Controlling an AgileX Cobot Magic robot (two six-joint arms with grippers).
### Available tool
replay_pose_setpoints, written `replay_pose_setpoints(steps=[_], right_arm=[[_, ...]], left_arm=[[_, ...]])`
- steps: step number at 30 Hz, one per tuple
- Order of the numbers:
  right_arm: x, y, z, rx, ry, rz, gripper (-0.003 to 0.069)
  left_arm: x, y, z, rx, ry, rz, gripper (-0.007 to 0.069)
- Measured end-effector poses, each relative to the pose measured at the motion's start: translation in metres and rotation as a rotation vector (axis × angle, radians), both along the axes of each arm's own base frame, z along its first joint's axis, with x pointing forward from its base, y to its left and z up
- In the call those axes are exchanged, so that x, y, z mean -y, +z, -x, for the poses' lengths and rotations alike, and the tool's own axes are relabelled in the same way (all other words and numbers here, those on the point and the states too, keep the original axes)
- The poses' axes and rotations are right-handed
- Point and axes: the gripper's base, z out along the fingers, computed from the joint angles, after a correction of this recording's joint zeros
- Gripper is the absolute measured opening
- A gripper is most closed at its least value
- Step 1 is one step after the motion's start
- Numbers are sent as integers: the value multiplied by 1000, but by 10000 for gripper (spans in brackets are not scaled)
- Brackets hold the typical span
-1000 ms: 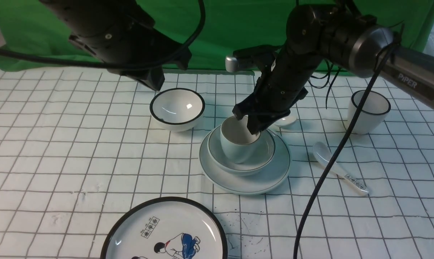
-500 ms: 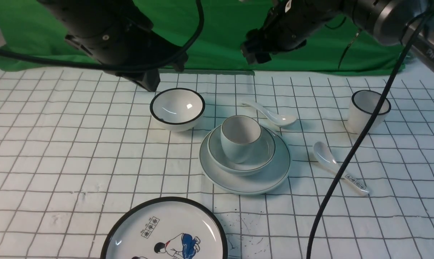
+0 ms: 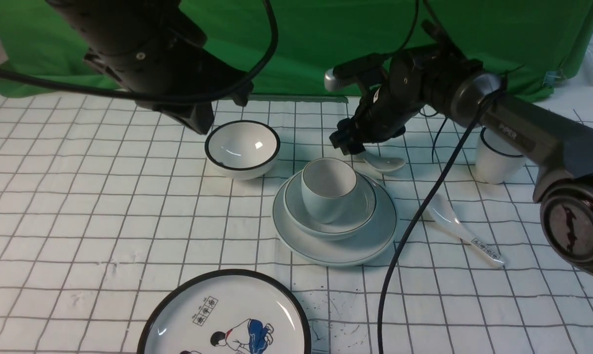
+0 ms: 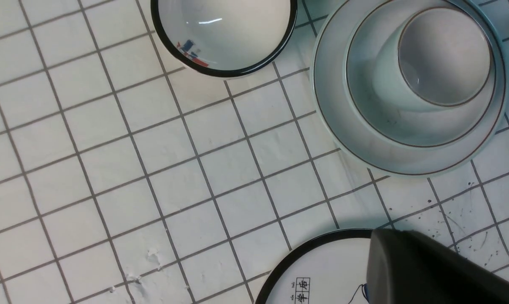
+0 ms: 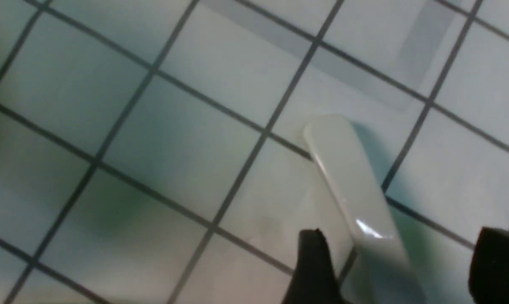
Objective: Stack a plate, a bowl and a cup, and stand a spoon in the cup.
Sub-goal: Use the right arm to grab a blue soup spoon, then use the right arm to put the blue soup spoon into the blue teacup in the middle
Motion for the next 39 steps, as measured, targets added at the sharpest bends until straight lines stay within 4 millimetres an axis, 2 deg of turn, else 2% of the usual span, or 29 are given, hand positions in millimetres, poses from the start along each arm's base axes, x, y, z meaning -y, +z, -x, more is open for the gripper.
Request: replay_pose_setpoints(steps=[3, 5, 7, 10, 13, 16, 21, 22, 23, 24, 25, 27, 29, 30, 31, 32, 33, 34, 37, 38, 39], right_arm=[[0, -5, 0, -8, -1, 0, 480], [-1, -9, -1, -15, -1, 0, 438], [-1, -11, -1, -20, -3, -6, 352], [-1, -10, -1, -22, 2, -4, 169], [0, 2, 3, -52, 18, 19, 179], [8, 62, 12, -37, 18, 24, 179], [27, 171, 41, 126, 1, -37, 179], [28, 176, 43, 135, -1, -41, 179], [36, 216, 61, 207, -6, -72, 179], [39, 234, 71, 239, -8, -92, 179], [39, 233, 71, 236, -8, -93, 179], [43, 263, 96, 291, 2, -144, 179], [39, 275, 115, 329, 20, -179, 179], [39, 275, 116, 333, 22, -183, 179], [31, 271, 132, 379, 42, -220, 179], [30, 270, 133, 385, 44, -227, 179], [22, 255, 146, 425, 54, -269, 179], [20, 255, 146, 462, 52, -289, 179], [8, 203, 162, 670, 19, -470, 179], [8, 175, 167, 718, -2, -520, 179], [9, 164, 169, 770, -14, -560, 179]], left_arm=[[0, 0, 0, 0, 0, 0, 4], [0, 0, 0, 0, 0, 0, 4], [-1, 0, 0, 3, 1, -6, 4], [-1, 0, 0, 3, 1, -6, 4], [-1, 0, 0, 3, 1, -6, 4], [-1, 0, -1, 12, 1, -9, 4], [-1, 1, -2, 29, 2, -6, 4], [-1, 1, -2, 29, 2, -6, 4], [0, 1, -3, 32, 2, -4, 4], [0, 1, -3, 33, 2, -4, 4], [0, 1, -3, 33, 2, -4, 4], [0, 1, -3, 34, 2, -3, 4], [0, 1, -3, 34, 2, -3, 4], [0, 1, -3, 34, 2, -3, 4], [0, 1, -3, 34, 2, -3, 4], [0, 1, -3, 35, 2, -3, 4], [0, 1, -3, 35, 2, -2, 4], [0, 1, -3, 35, 2, -2, 4], [0, 1, -2, 27, 2, -5, 4], [-1, 1, -2, 20, 2, -7, 4], [-1, 0, -1, 16, 2, -9, 4]])
